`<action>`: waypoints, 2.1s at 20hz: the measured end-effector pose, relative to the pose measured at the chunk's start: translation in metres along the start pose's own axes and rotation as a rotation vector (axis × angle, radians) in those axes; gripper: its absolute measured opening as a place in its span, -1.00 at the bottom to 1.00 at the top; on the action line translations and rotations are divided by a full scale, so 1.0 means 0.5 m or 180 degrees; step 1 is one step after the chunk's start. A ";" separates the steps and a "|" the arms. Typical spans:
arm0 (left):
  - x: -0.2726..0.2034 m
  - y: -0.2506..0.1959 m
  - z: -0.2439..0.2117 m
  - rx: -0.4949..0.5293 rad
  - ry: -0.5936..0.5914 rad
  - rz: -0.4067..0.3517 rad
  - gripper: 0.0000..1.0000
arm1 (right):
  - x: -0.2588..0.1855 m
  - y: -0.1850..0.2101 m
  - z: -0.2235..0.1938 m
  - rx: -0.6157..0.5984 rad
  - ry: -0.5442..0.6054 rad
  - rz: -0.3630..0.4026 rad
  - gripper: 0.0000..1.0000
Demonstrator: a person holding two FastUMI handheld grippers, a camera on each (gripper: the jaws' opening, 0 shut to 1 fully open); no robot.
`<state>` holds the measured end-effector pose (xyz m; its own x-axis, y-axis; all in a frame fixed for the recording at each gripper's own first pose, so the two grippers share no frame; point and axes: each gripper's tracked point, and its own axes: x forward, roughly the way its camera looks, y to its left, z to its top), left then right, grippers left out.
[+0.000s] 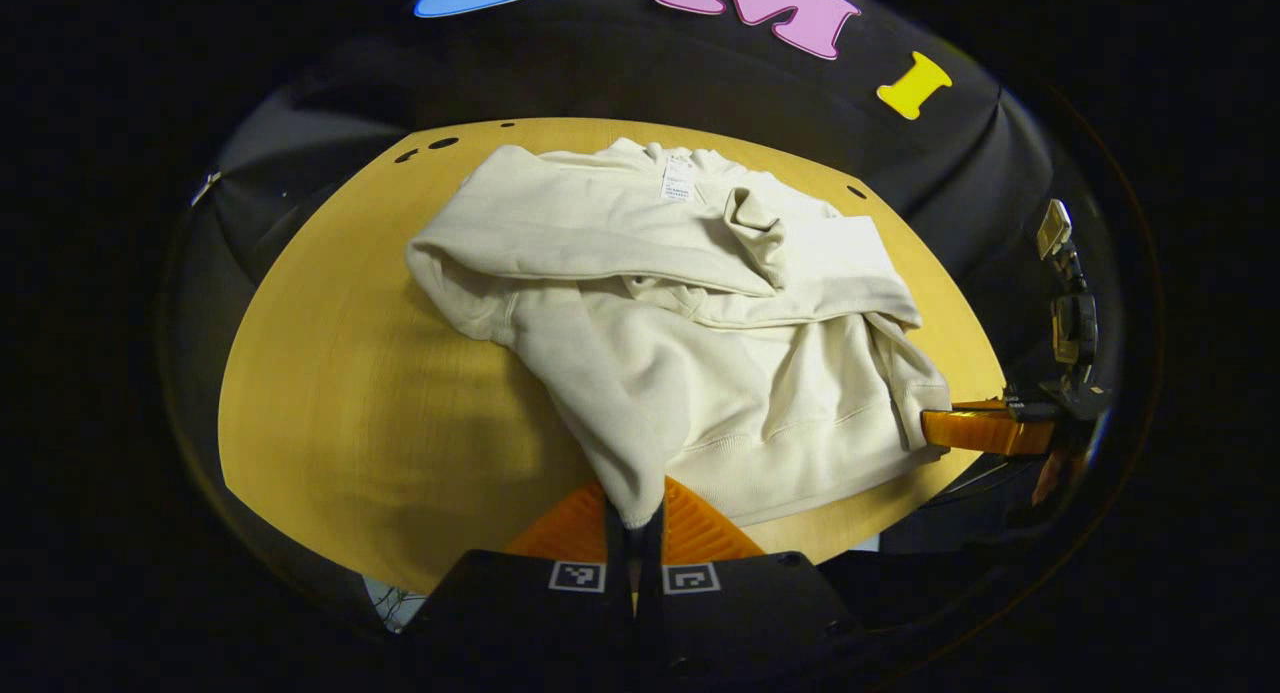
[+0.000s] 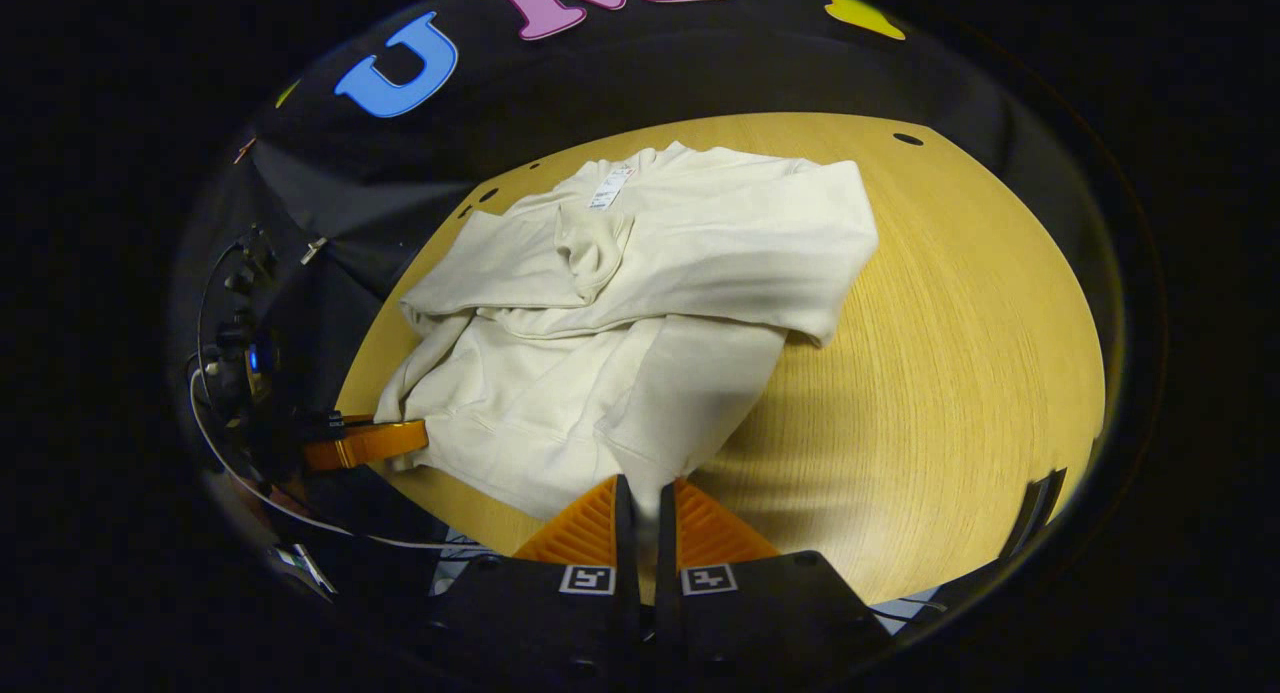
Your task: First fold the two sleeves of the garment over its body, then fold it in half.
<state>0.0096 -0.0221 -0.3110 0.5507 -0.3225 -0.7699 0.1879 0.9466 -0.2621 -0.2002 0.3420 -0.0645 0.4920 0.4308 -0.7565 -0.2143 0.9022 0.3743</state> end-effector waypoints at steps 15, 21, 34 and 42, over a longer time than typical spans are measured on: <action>-0.060 -0.023 0.278 -0.0143 -0.0894 -0.0116 -0.87 | -0.047 0.029 0.279 0.0282 -0.0799 0.0216 -0.82; -0.007 0.000 0.391 -0.0348 -0.1079 -0.0025 -0.88 | 0.008 0.018 0.419 0.0377 -0.1034 0.0157 -0.82; 0.201 0.067 0.516 -0.0680 -0.0874 0.0221 -0.88 | 0.206 -0.065 0.534 0.0663 -0.0872 -0.0035 -0.82; 0.320 0.112 0.494 -0.0835 -0.0528 0.0388 -0.88 | 0.320 -0.110 0.515 0.0697 -0.0586 -0.0206 -0.82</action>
<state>0.3094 -0.0206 -0.3052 0.6852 -0.1821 -0.7053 -0.0916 0.9390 -0.3314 0.1077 0.3557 -0.0680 0.6479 0.3432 -0.6800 -0.0001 0.8928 0.4505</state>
